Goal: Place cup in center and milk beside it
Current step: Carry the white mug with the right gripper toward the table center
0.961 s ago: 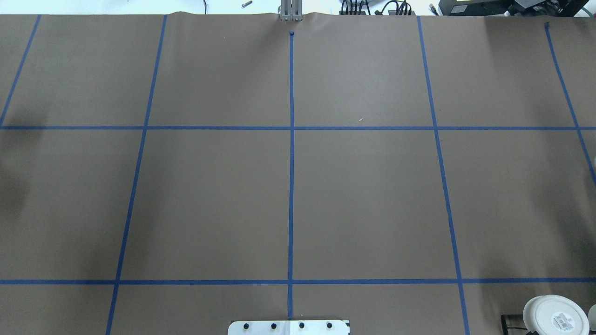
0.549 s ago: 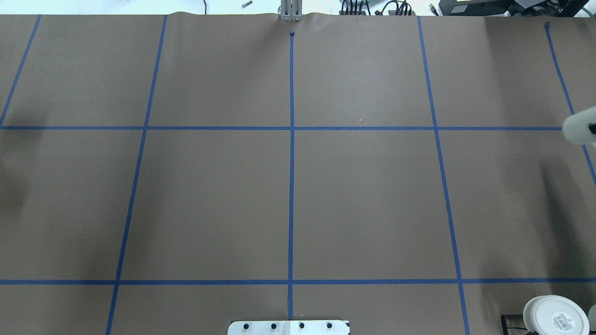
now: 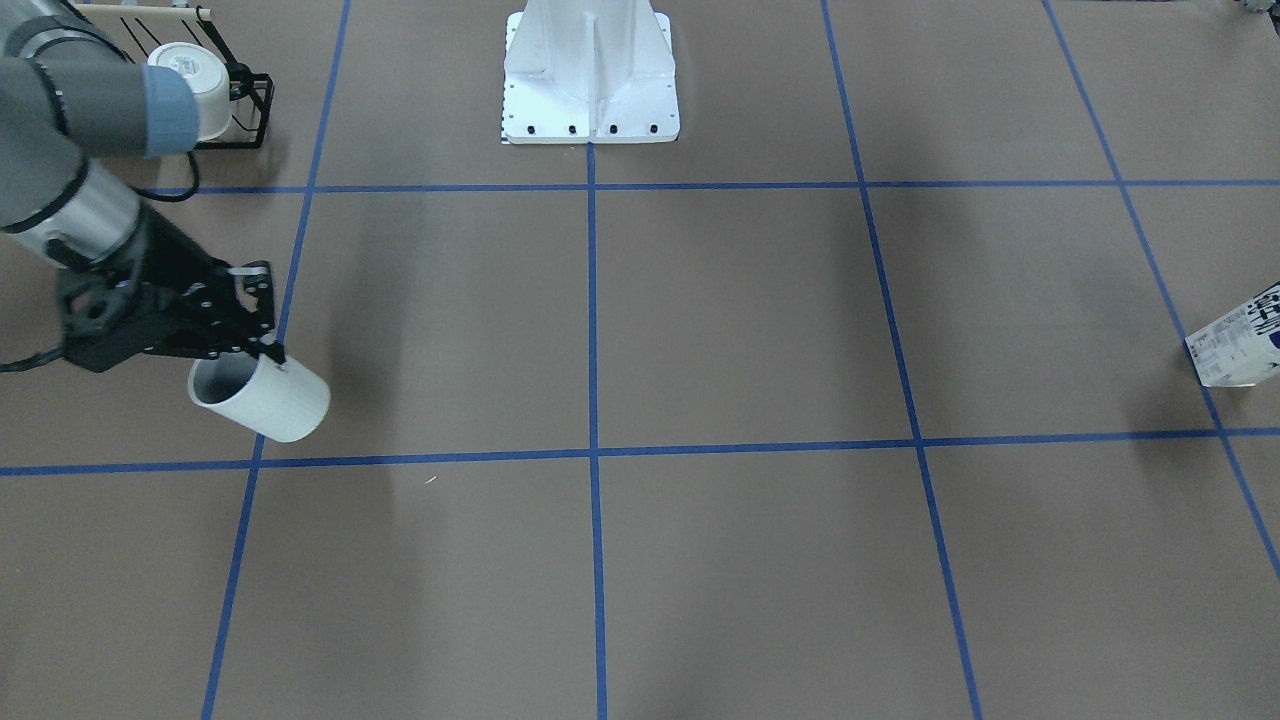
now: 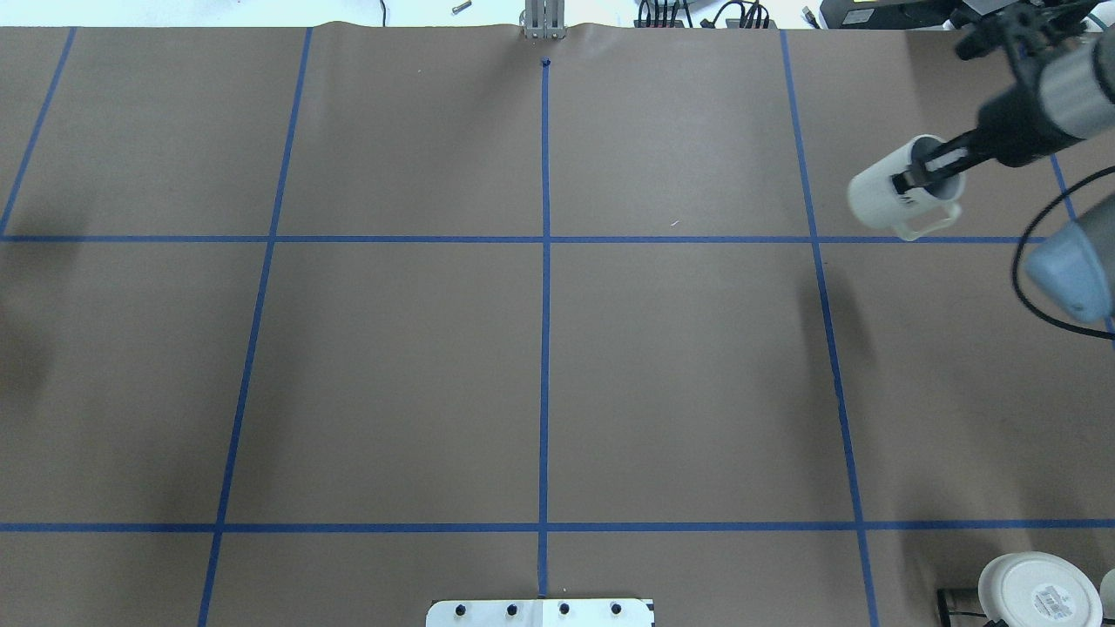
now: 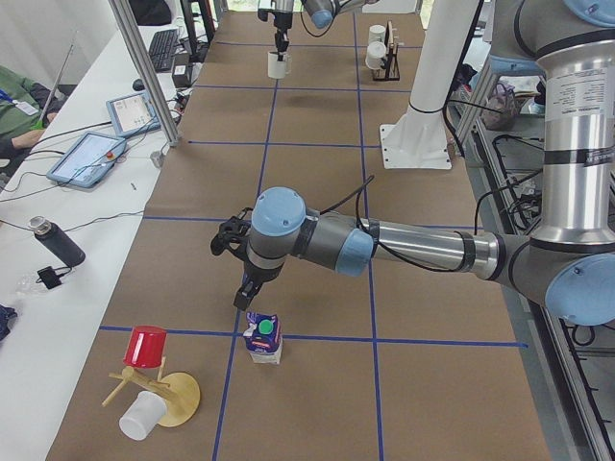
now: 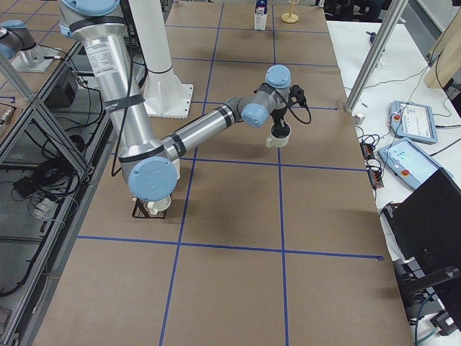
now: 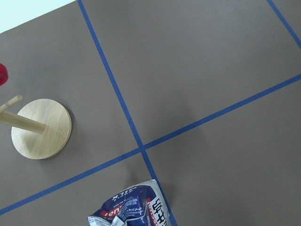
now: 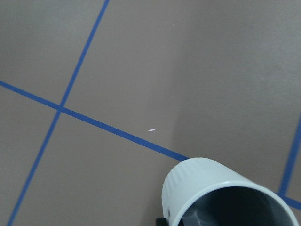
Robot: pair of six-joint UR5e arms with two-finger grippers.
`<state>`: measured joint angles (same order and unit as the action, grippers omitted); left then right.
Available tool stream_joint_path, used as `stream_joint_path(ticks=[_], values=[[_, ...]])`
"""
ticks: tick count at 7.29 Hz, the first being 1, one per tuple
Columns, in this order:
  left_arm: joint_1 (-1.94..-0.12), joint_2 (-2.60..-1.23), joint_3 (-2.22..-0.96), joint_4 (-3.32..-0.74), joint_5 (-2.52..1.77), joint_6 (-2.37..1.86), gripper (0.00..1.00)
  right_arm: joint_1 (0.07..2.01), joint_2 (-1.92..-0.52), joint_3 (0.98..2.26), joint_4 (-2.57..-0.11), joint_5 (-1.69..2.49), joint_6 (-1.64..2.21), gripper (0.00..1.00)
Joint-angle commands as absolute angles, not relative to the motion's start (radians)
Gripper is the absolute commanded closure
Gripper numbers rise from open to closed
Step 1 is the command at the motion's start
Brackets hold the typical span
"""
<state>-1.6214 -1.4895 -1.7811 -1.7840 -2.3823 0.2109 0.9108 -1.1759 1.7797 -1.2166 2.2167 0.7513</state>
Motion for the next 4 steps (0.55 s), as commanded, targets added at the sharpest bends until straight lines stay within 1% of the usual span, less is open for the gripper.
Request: stream_joint_path(ticks=[1, 2, 3, 4], values=[[-1.621, -1.489, -1.778, -1.784, -2.382, 0.21, 0.01, 0.67, -1.004, 1.776, -1.359, 1.937, 0.989, 1.0], [-1.621, -1.489, -1.776, -1.783, -2.382, 0.21, 0.01, 0.588, -0.905, 1.775, -1.541, 1.854, 1.041, 1.0], [-1.621, -1.489, -1.776, -1.782, -2.382, 0.209, 0.01, 0.513, -0.844, 1.772, -1.64, 1.777, 1.09, 1.0], [-1.621, -1.489, -1.776, -1.782, -2.382, 0.209, 0.01, 0.473, -0.795, 1.734, -1.673, 1.764, 1.13, 1.0]])
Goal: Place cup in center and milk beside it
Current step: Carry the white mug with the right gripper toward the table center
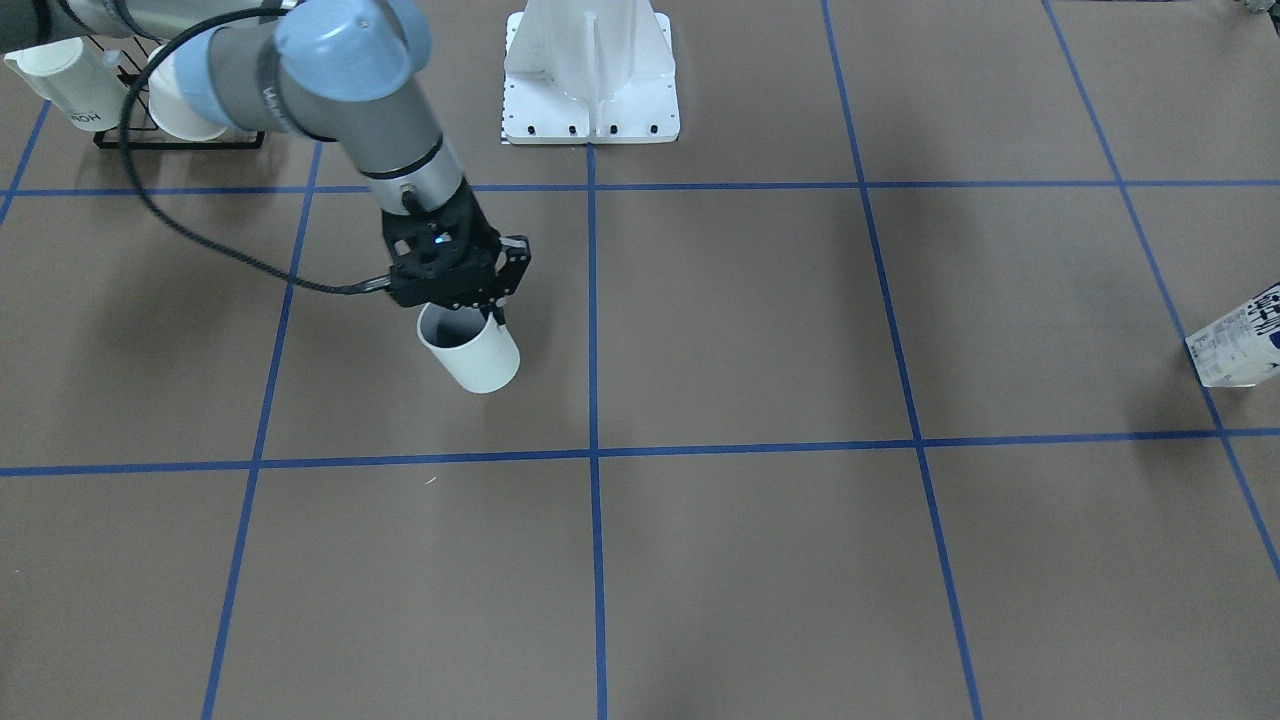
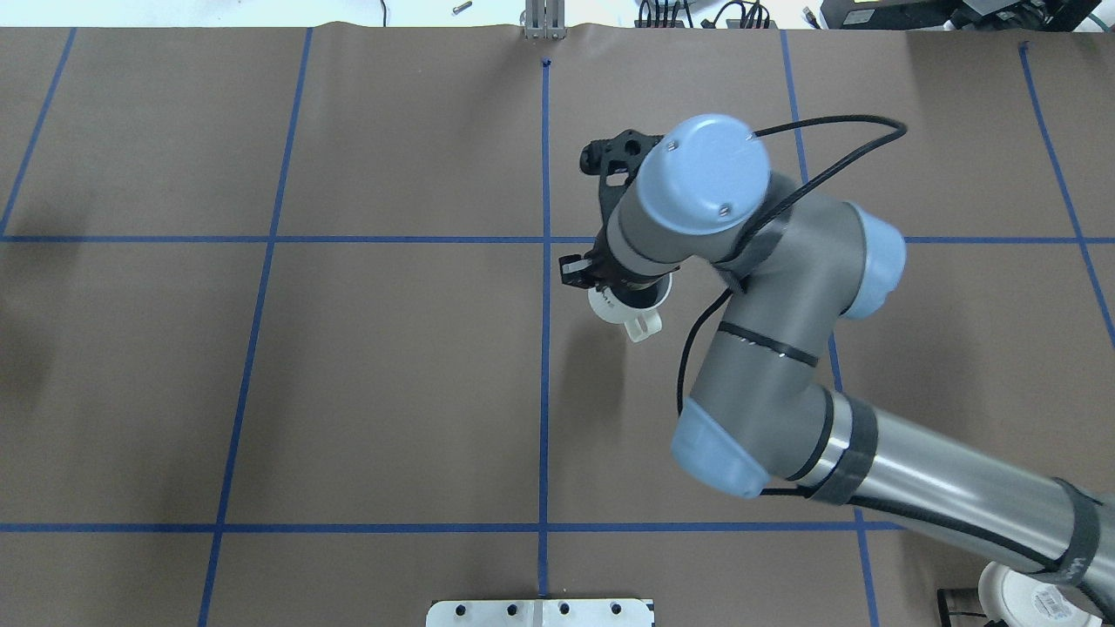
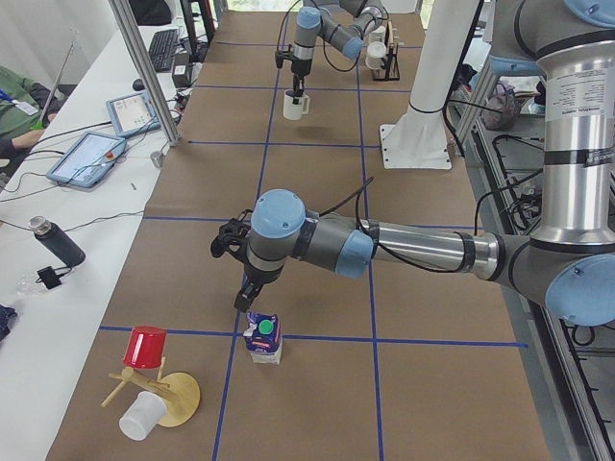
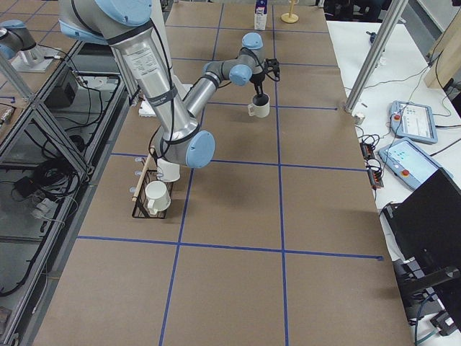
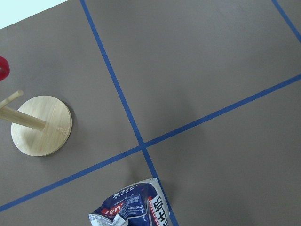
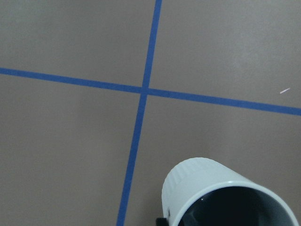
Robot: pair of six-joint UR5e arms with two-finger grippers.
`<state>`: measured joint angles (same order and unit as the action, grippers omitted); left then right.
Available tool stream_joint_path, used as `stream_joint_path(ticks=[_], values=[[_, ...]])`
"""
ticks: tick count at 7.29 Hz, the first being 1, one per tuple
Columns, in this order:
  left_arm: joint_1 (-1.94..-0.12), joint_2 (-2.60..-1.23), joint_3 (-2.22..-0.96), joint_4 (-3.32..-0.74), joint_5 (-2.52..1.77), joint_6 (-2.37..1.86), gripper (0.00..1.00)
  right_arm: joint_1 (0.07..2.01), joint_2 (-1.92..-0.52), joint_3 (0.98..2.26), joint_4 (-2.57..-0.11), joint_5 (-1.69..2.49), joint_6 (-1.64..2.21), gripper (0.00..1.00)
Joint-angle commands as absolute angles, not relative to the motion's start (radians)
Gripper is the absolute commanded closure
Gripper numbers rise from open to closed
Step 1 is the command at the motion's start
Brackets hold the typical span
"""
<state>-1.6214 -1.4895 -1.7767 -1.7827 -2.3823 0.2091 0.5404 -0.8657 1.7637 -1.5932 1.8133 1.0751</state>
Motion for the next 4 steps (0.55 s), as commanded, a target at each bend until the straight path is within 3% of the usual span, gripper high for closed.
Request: stream_joint_path(ticks=[1, 2, 4], values=[[-1.621, -1.489, -1.77, -1.782, -2.382, 0.21, 0.01, 0.448, -0.71, 1.636, -1.699, 1.763, 1.158, 1.0], [-1.621, -1.489, -1.77, -1.782, -2.382, 0.21, 0.01, 0.44, -0.633, 1.524, -1.704, 1.761, 1.167, 1.0], [-1.621, -1.489, -1.766, -1.782, -2.382, 0.206, 0.01, 0.422, -0.62, 1.48, -1.706, 1.749, 1.167, 1.0]])
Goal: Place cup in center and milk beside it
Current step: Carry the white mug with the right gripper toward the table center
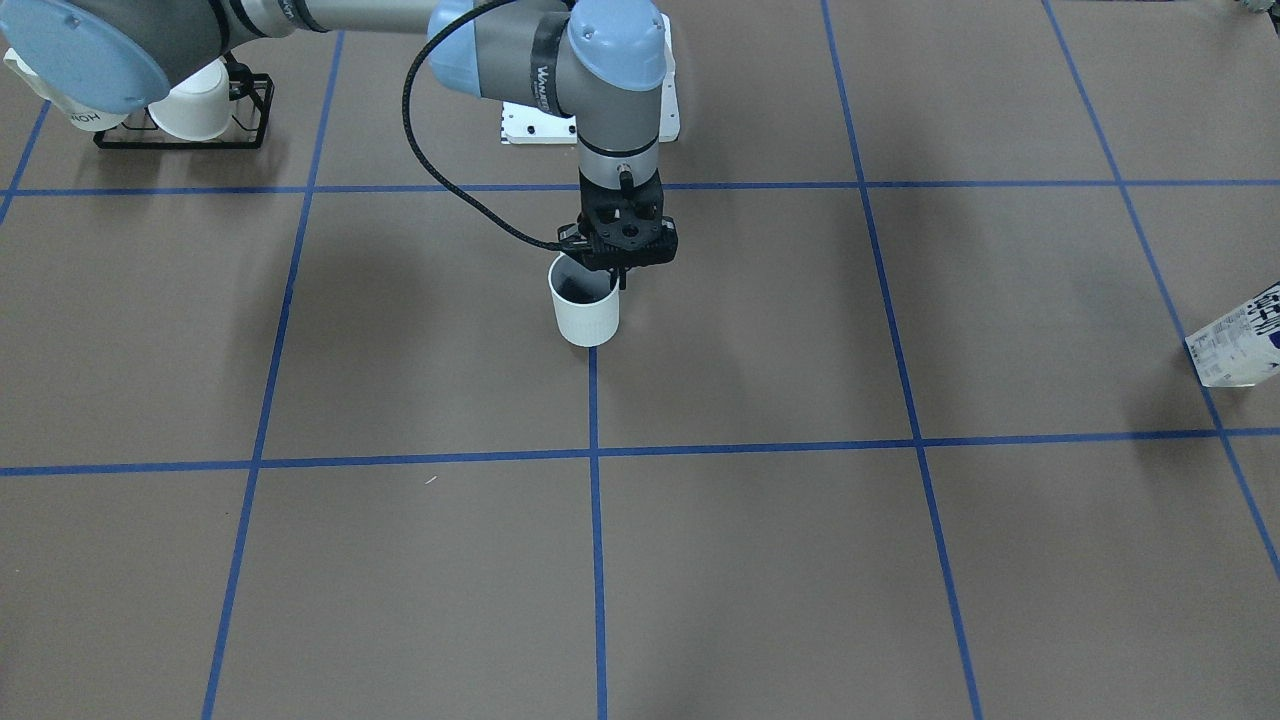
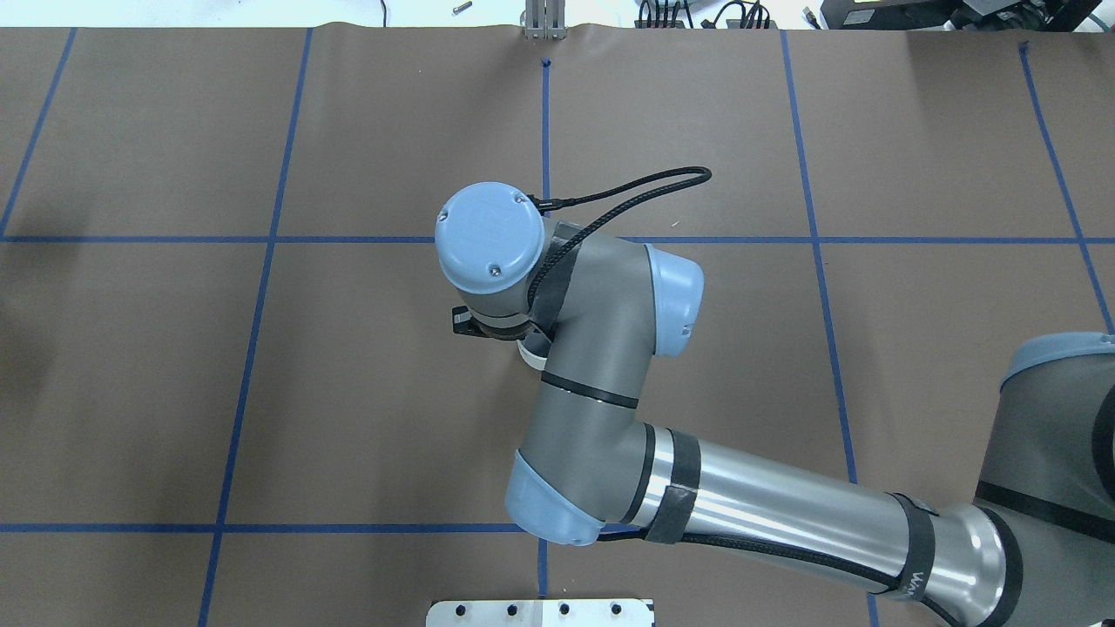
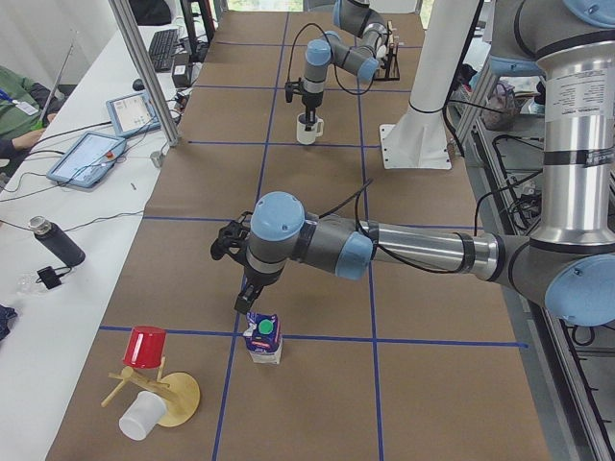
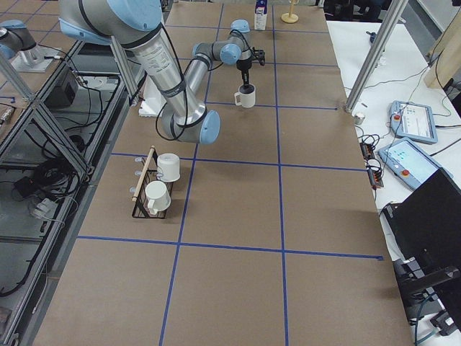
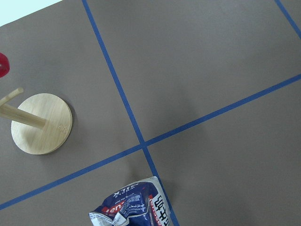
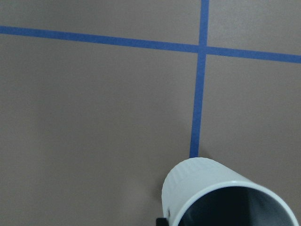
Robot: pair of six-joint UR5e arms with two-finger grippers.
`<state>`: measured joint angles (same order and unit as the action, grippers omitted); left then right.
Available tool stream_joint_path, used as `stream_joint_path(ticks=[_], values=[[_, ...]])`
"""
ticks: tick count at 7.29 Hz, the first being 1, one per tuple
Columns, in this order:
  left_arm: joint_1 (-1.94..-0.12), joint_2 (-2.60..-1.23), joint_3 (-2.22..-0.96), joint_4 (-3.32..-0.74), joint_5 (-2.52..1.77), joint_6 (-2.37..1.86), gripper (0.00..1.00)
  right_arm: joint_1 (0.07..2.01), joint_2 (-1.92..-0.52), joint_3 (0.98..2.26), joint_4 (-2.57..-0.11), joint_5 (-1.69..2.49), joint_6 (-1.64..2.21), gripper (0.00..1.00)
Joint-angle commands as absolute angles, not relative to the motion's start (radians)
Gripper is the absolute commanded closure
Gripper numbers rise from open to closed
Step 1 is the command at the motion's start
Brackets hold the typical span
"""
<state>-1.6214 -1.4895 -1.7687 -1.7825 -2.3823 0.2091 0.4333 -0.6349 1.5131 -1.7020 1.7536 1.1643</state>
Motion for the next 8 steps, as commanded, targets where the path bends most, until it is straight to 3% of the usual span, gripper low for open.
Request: stream_joint_path(ticks=[1, 2, 4, 8], values=[[-1.621, -1.489, -1.766, -1.782, -2.382, 0.206, 0.01, 0.416, -0.617, 1.471, -1.704, 1.749, 1.167, 1.0], [-1.621, -1.489, -1.766, -1.782, -2.382, 0.206, 0.01, 0.414, -0.617, 1.471, -1.704, 1.75, 1.169, 0.86], [-1.621, -1.489, -1.764, -1.782, -2.382, 0.206, 0.01, 0.414, -0.617, 1.473, -1.701, 1.747, 1.177, 0.01], [-1.621, -1.489, -1.752, -1.782, -2.382, 0.207, 0.01, 0.576, -0.612, 1.578, -1.701, 1.8, 1.111, 0.01]])
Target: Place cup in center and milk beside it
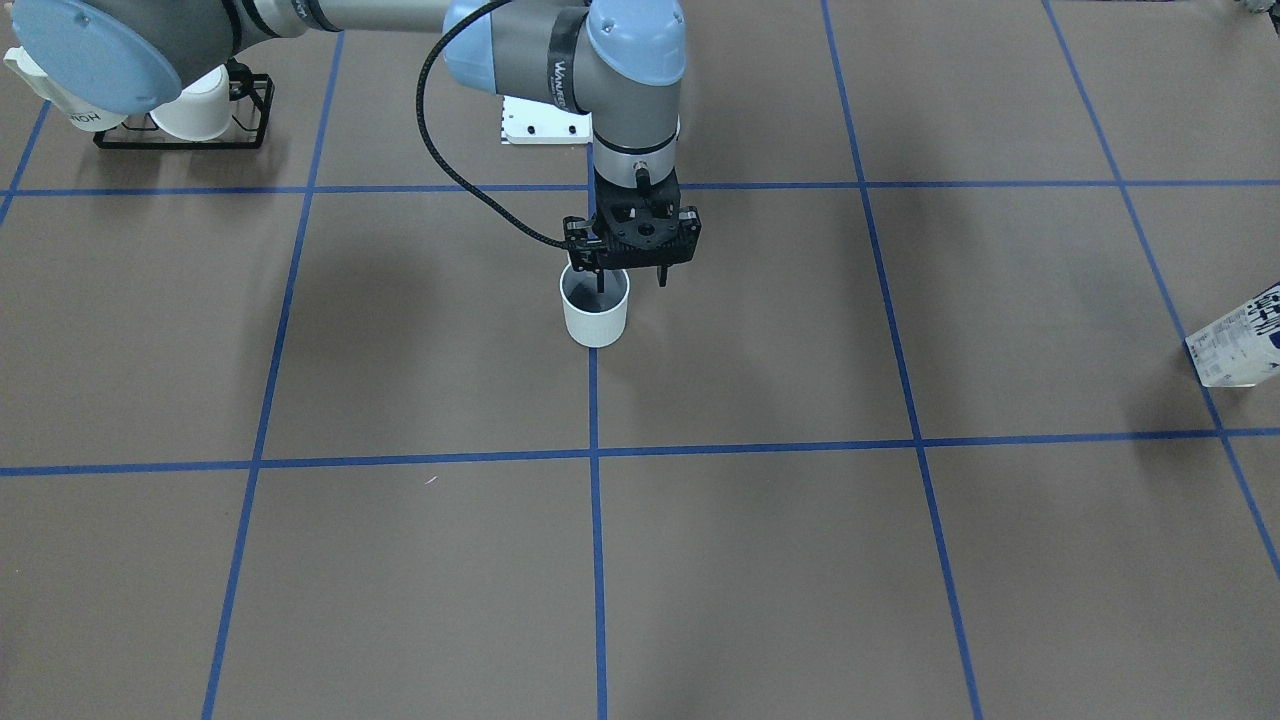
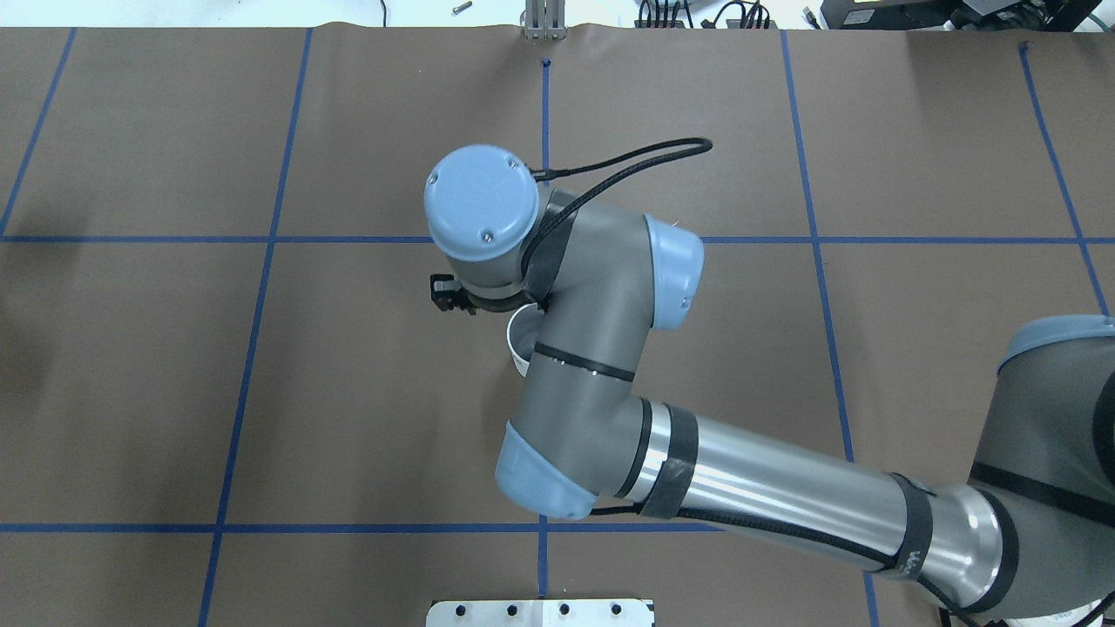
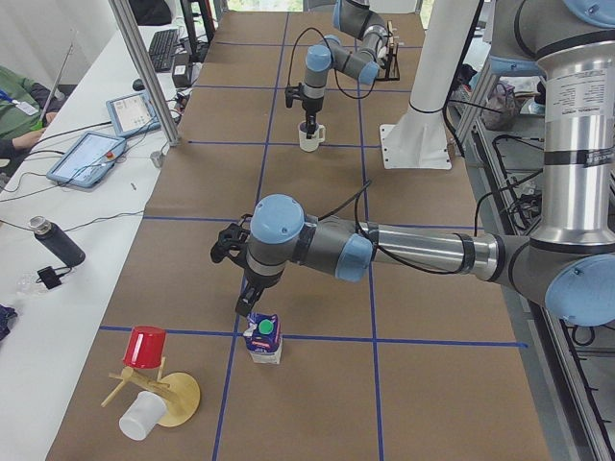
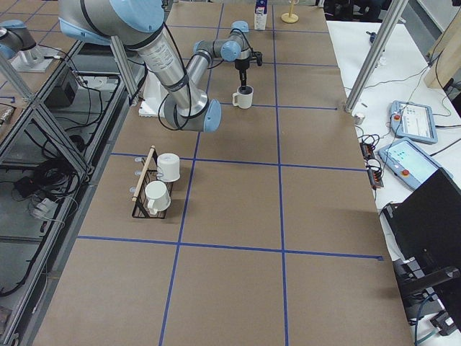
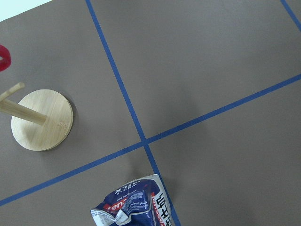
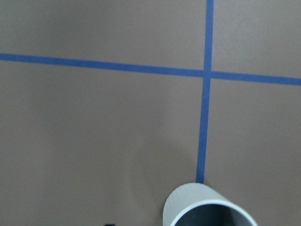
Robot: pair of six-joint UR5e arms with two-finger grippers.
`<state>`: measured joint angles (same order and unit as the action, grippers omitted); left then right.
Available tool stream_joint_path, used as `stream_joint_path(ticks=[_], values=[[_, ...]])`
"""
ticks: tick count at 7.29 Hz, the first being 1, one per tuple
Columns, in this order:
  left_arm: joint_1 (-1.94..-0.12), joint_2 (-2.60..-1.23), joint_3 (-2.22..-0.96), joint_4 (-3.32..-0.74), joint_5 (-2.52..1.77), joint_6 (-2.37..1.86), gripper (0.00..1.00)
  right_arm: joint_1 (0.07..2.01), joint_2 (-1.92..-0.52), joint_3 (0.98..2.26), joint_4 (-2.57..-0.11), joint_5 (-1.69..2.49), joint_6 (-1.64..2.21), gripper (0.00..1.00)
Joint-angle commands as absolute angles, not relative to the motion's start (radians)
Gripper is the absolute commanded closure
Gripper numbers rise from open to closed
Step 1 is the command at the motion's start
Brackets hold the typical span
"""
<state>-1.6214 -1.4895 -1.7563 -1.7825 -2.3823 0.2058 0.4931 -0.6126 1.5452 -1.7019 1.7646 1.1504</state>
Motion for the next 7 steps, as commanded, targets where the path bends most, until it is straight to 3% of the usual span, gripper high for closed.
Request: stream_joint_path(ticks=[1, 4, 7], values=[[-1.621, -1.489, -1.744, -1.782, -2.382, 0.207, 0.01, 0.689, -0.627, 1.577, -1.701, 1.912, 0.989, 0.01], [-1.621, -1.499, -1.767, -1.784, -2.382, 0.149, 0.01, 1.027, -0.866, 1.604, -1.68, 2.132, 0.445, 0.01], [-1.621, -1.493, -1.761, -1.837, -2.381, 0.135, 0.01, 1.285, -1.252, 1.688, -1.654, 2.275, 0.035, 0.0]])
